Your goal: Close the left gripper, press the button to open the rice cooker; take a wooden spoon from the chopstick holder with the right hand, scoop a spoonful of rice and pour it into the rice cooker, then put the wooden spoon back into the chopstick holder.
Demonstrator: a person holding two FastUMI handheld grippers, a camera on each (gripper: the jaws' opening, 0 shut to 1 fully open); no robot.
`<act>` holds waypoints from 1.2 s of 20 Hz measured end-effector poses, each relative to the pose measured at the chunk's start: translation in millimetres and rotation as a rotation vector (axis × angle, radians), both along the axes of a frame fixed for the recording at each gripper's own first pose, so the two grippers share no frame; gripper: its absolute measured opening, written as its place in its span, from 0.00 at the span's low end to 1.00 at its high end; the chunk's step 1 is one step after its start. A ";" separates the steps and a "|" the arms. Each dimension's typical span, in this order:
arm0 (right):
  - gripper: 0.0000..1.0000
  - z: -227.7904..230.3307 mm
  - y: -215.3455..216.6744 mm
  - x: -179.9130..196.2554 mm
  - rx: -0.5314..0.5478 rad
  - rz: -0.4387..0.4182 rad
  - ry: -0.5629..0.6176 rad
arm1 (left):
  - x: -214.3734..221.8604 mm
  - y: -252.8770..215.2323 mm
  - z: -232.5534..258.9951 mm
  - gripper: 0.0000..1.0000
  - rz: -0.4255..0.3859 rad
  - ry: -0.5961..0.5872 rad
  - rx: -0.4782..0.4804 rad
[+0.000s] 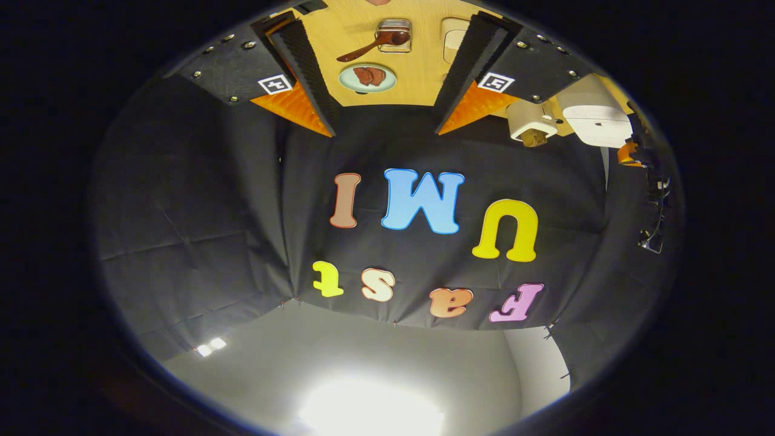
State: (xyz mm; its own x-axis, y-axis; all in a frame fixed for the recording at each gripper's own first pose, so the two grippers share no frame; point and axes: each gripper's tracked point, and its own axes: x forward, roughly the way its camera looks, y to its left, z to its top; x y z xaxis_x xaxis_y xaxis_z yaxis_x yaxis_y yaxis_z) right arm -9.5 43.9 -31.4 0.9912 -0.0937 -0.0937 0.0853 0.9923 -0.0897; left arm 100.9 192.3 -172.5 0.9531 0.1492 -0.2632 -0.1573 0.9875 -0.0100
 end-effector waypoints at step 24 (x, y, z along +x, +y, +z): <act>0.96 -19.2 5.7 -12.1 -0.040 -0.001 0.069 | 27.8 18.5 -113.9 0.10 0.038 0.230 -0.124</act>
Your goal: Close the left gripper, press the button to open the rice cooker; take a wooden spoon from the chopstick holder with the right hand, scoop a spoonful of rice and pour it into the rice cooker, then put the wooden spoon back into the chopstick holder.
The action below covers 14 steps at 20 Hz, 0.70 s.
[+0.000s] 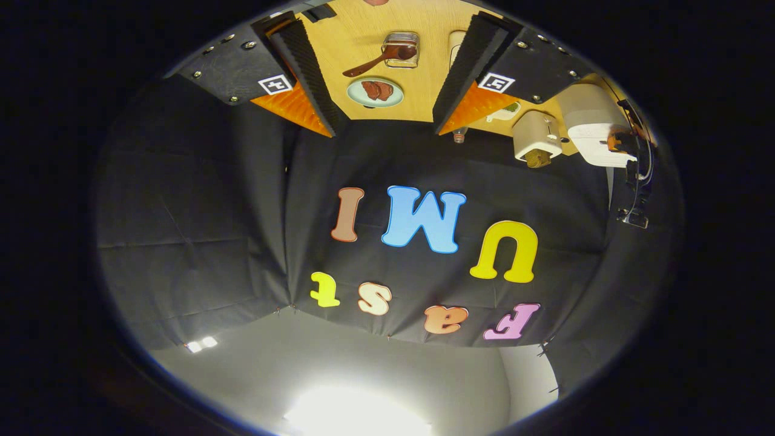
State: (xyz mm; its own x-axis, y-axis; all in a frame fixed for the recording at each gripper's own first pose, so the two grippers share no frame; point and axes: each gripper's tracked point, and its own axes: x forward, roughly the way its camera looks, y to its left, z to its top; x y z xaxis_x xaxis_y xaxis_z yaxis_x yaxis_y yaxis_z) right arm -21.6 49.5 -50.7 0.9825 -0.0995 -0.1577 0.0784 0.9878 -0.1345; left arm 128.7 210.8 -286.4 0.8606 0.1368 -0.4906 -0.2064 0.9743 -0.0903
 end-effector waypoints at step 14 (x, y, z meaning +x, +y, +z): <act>0.96 -2.4 -48.9 35.6 0.076 0.053 -0.049 | -23.3 16.7 173.5 0.46 0.123 -0.311 0.222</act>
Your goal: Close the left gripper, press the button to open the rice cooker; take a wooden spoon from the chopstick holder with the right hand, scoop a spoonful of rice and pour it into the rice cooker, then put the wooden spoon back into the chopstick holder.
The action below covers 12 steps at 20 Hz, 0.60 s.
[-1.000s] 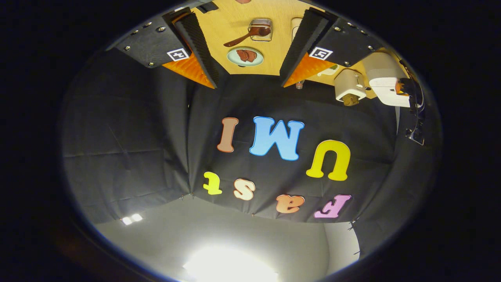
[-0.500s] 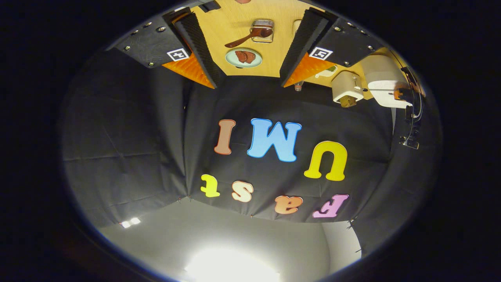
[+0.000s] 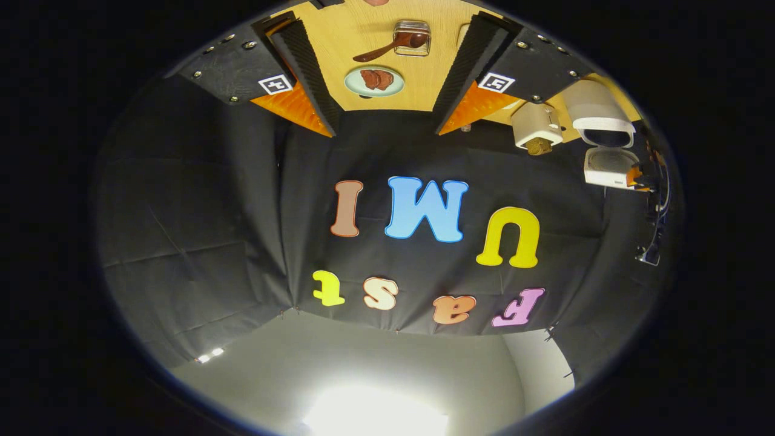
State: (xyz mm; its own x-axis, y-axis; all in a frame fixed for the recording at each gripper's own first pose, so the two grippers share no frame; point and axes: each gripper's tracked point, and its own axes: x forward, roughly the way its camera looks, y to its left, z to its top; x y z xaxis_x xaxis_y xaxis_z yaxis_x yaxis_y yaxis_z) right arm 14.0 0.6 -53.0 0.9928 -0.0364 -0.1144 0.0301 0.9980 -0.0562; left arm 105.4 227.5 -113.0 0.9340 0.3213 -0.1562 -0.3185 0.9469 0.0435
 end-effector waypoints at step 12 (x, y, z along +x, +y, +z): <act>0.96 -92.5 -40.5 51.6 0.218 -0.027 0.129 | -82.3 -83.0 98.5 0.98 -0.046 -0.182 0.016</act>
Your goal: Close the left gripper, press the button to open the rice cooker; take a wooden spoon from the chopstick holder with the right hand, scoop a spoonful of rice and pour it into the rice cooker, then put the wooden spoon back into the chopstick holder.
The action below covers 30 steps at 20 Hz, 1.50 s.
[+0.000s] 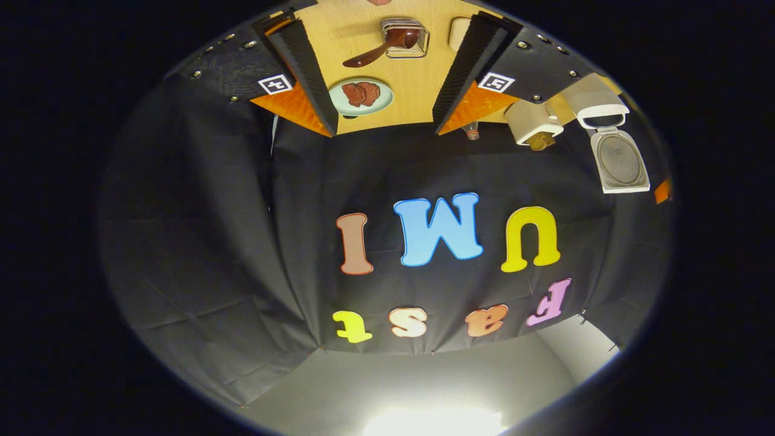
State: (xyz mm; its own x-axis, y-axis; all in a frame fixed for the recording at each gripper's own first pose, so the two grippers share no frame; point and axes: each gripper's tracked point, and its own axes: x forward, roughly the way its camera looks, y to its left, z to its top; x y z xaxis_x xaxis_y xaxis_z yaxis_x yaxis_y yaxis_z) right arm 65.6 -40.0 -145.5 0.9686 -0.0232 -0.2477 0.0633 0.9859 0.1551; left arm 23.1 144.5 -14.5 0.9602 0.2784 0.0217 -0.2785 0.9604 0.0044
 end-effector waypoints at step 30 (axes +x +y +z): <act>0.10 -168.9 45.4 14.7 0.164 0.158 0.404 | -59.3 -30.6 -7.0 0.97 -0.018 0.091 0.067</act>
